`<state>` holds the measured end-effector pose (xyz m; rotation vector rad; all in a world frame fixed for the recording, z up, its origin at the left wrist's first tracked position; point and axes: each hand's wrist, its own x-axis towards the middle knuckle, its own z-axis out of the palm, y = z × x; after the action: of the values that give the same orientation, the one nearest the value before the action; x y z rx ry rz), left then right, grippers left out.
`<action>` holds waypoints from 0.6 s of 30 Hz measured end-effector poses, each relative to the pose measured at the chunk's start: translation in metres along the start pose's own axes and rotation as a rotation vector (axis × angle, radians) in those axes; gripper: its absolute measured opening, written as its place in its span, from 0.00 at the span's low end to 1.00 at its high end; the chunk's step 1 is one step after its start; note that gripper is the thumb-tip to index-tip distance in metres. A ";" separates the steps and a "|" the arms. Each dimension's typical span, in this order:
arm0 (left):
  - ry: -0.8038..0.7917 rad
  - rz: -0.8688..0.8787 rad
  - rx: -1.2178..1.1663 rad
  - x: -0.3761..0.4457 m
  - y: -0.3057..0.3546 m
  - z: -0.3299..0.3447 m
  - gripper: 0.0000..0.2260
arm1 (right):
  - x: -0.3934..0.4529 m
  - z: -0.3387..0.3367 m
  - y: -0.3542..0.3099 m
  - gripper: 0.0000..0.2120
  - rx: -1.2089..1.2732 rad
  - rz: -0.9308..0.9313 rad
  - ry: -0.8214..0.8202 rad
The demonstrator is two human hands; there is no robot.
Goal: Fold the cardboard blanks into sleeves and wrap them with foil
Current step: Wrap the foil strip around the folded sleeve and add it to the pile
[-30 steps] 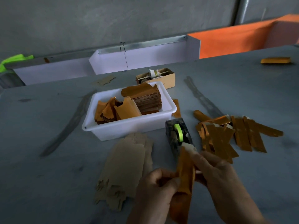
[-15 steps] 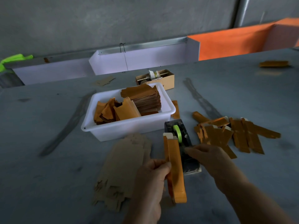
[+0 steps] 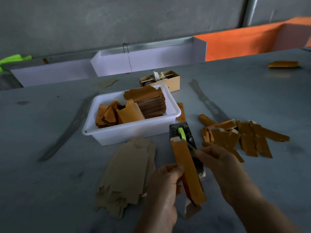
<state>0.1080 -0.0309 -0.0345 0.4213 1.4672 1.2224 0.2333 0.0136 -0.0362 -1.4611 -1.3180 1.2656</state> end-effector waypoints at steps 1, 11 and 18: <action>-0.001 0.000 -0.007 0.000 0.000 -0.002 0.17 | -0.001 0.001 0.001 0.06 -0.196 -0.057 0.068; -0.063 0.094 -0.045 0.005 0.009 -0.017 0.07 | -0.018 0.013 0.006 0.14 -0.432 -0.222 0.196; -0.201 0.232 0.133 0.003 0.018 -0.003 0.06 | -0.024 0.019 0.011 0.11 -0.338 -0.157 0.205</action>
<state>0.0977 -0.0223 -0.0213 0.8000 1.3576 1.2266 0.2179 -0.0132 -0.0460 -1.6311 -1.5237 0.7947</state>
